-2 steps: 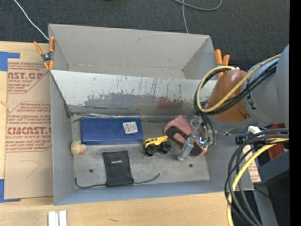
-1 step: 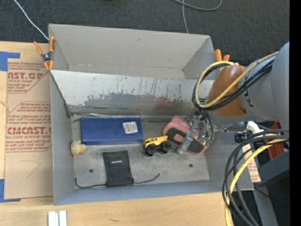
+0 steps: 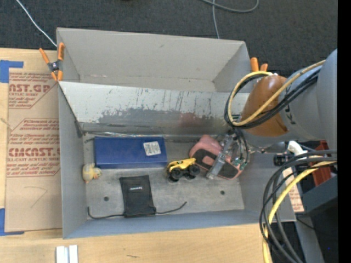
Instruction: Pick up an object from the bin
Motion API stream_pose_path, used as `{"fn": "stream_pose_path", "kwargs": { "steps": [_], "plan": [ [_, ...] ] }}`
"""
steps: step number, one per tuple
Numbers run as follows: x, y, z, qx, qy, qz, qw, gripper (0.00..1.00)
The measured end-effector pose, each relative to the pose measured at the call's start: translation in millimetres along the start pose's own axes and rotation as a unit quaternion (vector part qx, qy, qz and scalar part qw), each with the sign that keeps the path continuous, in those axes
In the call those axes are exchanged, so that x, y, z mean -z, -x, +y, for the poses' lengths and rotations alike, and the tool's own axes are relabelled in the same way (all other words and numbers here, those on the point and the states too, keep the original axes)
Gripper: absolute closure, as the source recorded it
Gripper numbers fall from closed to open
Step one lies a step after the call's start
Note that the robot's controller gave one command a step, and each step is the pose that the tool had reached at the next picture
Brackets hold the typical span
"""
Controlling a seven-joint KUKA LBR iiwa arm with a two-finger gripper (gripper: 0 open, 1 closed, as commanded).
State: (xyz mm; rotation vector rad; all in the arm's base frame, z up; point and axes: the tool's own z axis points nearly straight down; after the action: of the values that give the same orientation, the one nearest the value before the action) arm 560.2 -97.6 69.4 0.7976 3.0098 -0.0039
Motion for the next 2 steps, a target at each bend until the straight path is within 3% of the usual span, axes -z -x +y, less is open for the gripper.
{"fn": "stream_pose_path", "kwargs": {
  "steps": [2],
  "plan": [
    [0.0,0.0,0.0,0.000,0.000,0.0001,1.0000,1.00]
  ]
}}
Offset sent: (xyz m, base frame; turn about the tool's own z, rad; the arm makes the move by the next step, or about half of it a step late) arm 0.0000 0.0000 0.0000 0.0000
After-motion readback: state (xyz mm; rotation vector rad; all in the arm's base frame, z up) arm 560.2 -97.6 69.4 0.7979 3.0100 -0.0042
